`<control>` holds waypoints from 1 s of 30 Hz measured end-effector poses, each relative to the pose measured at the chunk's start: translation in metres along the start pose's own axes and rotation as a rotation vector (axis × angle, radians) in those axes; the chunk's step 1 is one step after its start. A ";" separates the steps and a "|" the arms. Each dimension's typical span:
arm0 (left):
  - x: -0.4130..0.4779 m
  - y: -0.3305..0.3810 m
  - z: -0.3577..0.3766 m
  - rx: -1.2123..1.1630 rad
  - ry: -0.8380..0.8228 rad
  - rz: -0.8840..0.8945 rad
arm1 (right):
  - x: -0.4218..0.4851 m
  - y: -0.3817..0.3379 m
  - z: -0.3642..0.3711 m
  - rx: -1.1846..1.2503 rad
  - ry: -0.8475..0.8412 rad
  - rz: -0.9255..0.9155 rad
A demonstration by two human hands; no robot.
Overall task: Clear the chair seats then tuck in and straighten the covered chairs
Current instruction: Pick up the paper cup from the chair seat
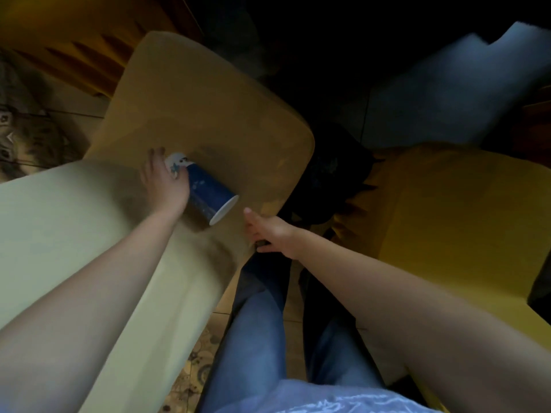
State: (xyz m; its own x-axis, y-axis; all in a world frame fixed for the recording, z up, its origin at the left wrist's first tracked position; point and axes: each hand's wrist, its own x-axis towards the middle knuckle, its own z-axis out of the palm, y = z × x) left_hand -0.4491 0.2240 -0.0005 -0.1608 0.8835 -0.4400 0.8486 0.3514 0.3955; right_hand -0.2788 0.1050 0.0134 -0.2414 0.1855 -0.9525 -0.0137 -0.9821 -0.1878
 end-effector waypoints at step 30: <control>-0.121 0.079 0.127 -0.479 -0.545 -0.642 | -0.026 0.055 -0.162 -0.240 0.769 -0.313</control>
State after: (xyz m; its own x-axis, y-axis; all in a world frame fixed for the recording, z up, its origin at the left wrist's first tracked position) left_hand -0.2981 0.1054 -0.0186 -0.1642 0.2570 -0.9523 0.3657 0.9125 0.1832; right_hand -0.1165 0.0512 -0.0108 0.4645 0.5014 -0.7300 0.2562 -0.8651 -0.4312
